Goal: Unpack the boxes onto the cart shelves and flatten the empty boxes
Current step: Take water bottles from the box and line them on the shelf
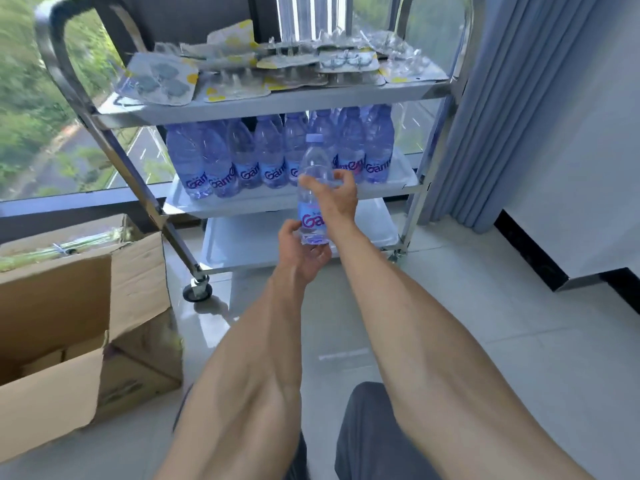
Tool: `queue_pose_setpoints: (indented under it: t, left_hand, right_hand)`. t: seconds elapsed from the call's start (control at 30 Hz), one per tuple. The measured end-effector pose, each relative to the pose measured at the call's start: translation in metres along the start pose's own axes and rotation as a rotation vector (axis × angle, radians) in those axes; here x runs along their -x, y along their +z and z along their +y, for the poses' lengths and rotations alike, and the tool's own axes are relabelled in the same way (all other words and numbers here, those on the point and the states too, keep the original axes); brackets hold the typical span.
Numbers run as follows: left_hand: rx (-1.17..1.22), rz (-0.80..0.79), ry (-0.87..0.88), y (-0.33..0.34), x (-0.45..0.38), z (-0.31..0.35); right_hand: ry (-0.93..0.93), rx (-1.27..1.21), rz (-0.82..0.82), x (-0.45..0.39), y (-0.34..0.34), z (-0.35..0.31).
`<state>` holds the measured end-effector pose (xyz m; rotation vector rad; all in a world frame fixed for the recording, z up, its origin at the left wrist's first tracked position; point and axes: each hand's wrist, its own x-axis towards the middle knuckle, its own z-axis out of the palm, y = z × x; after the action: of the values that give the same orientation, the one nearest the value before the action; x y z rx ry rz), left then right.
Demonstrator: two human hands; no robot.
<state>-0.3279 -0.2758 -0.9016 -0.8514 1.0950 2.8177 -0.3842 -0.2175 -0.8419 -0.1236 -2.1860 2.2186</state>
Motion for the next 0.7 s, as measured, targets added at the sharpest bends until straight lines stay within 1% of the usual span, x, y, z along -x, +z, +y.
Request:
queue_pose_setpoints:
  t: [0.1,0.23,0.37,0.5,0.57,0.63,0.7]
  left_hand:
    - [0.087,-0.047,0.051,0.011,0.005,-0.002]
    - [0.085,-0.202,0.068,0.009,0.01,-0.011]
    - [0.082,-0.292,0.02,0.003,0.008,-0.028]
    - [0.02,-0.29,-0.042,0.004,0.0,-0.032]
    - [0.011,-0.305,-0.065,0.009,-0.002,-0.032]
    - [0.042,-0.297,-0.061,0.017,-0.005,-0.031]
    - [0.086,-0.289,-0.018,0.028,-0.01,-0.028]
  right_hand:
    - [-0.086,0.104,-0.087,0.0,-0.007,-0.013]
    - [-0.209,0.064,-0.169,-0.007,-0.025,-0.028]
    - [-0.277,0.111,-0.261,-0.013,-0.039,-0.032]
    - [-0.314,0.134,-0.249,-0.019,-0.045,-0.032]
    - [-0.308,0.157,-0.214,-0.023,-0.047,-0.034]
    - [-0.299,0.169,-0.18,-0.029,-0.048,-0.04]
    - [-0.312,0.184,-0.172,-0.034,-0.051,-0.042]
